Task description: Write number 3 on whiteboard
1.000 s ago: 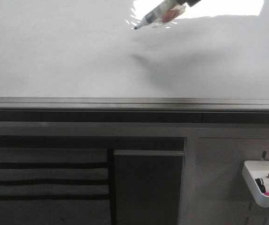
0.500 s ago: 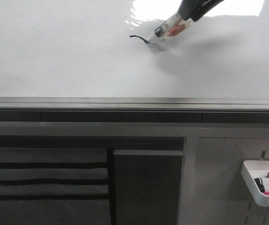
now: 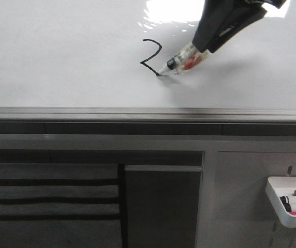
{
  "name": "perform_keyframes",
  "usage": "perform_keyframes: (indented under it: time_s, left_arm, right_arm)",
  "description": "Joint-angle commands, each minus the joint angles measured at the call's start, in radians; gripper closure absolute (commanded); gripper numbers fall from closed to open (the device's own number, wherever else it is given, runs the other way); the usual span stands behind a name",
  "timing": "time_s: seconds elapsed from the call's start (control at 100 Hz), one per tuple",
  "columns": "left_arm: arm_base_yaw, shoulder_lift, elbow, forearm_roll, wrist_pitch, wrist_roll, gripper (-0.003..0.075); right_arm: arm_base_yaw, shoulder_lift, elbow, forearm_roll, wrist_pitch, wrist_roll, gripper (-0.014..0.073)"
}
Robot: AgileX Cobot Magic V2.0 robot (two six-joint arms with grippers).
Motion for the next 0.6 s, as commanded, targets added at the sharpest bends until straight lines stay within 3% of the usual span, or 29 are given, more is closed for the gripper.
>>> perform_keyframes:
  time_s: [0.0, 0.2, 0.38, 0.59]
  left_arm:
    - [0.003, -0.008, -0.027, -0.034, -0.058, -0.011, 0.0321]
    - [0.003, -0.008, -0.027, -0.034, -0.058, -0.011, 0.0321]
    - [0.003, -0.008, -0.027, -0.034, -0.058, -0.011, 0.0321]
    - [0.003, -0.008, -0.027, -0.034, -0.058, -0.011, 0.0321]
  right_arm:
    - [0.016, -0.031, 0.011, -0.013, -0.068, 0.010, 0.0565]
    - [0.089, 0.034, -0.016, -0.012, -0.201, 0.010, 0.0565]
    - [0.097, -0.010, -0.062, -0.009, -0.092, 0.001, 0.0565]
    - [0.154, -0.202, 0.043, -0.002, -0.013, -0.072, 0.0565]
